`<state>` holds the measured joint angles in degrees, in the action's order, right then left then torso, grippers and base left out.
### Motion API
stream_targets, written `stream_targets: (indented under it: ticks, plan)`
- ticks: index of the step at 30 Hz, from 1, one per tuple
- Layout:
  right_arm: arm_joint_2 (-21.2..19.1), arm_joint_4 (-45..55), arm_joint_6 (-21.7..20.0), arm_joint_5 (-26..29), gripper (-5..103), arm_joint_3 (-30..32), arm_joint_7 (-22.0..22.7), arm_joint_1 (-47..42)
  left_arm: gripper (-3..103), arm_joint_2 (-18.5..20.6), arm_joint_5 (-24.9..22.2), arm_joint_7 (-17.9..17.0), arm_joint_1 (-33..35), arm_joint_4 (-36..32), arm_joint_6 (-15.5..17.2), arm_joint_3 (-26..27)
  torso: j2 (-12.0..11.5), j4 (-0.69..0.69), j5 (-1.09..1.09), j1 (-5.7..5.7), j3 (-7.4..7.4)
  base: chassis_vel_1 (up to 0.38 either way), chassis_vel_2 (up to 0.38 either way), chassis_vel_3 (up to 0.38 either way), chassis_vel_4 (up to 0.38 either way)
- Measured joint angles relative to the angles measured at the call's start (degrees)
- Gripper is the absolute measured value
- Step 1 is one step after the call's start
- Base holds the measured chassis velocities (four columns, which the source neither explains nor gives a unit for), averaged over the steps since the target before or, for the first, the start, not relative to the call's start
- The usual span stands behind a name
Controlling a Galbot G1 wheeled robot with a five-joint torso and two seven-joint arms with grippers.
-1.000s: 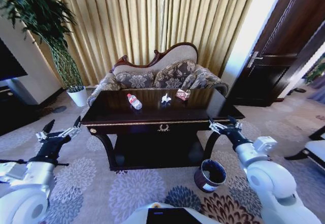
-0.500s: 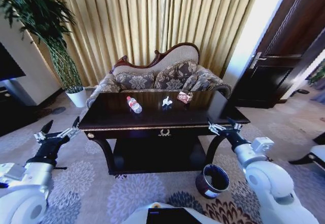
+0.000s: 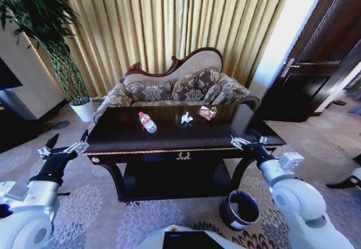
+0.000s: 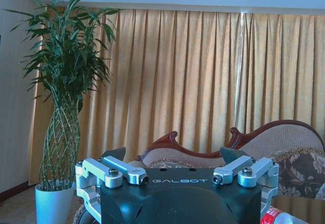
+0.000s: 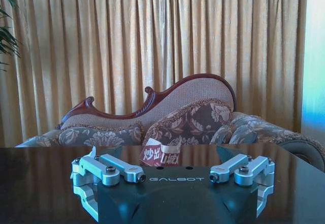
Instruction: Move to the front of the table and place the trash on the table into the trash bin.
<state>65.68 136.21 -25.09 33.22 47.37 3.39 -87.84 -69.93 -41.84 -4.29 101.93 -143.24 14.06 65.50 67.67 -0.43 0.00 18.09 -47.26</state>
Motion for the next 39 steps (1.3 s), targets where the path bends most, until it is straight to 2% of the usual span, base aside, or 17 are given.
stream_targets:
  ticks: [5,18,22,23,24,26,32,39]
  plan:
    - [-0.8,-0.6,0.7,-1.4,100,-0.4,-0.8,-0.1,100,-0.3,0.3,0.0,-0.1,0.0,0.0,0.1,0.0,0.0,0.01,0.01,-0.01,-0.051,0.061,0.062,-0.055]
    - [-6.3,-7.0,0.2,3.3,100,-4.2,-1.4,6.0,100,-0.6,0.2,0.0,0.9,0.0,-0.1,1.2,0.0,-0.01,0.02,-0.01,0.0,-0.002,0.002,0.004,-0.001]
    - [-10.7,-12.8,-0.8,6.0,100,-7.8,-0.9,12.3,100,-0.7,0.6,-0.1,1.0,0.0,-0.1,0.7,0.0,-0.01,0.01,-0.01,0.0,0.0,0.0,0.0,0.0]
    - [-12.0,-15.1,-1.2,7.2,100,-10.7,0.5,15.4,100,-1.0,1.1,-0.1,1.0,0.0,-0.1,0.1,0.0,0.0,0.0,-0.01,0.0,0.0,0.0,0.0,0.0]
    - [-12.0,-15.1,-1.2,7.2,100,-10.7,0.5,15.4,100,-1.0,1.1,-0.1,1.0,0.0,-0.1,0.1,0.0,0.0,0.0,-0.01,0.0,0.0,0.0,0.0,0.0]
    - [-13.0,-17.9,-1.7,8.4,100,-14.8,1.9,19.4,100,-1.3,1.7,-0.1,1.1,0.0,-0.1,-0.6,0.0,0.01,0.0,-0.01,0.0,0.0,0.0,0.0,0.0]
    - [-12.4,-26.3,-2.4,9.4,100,-24.4,3.4,31.8,100,-0.7,2.0,-0.5,1.1,0.0,-0.1,-1.0,0.0,0.02,0.0,0.0,0.0,0.0,0.0,0.0,0.0]
    - [-9.7,-33.1,-3.7,11.2,100,-28.7,5.4,38.6,100,-0.5,1.9,-1.2,1.3,0.0,-0.2,-1.3,0.0,0.01,0.0,0.0,0.0,0.0,0.0,0.0,0.0]
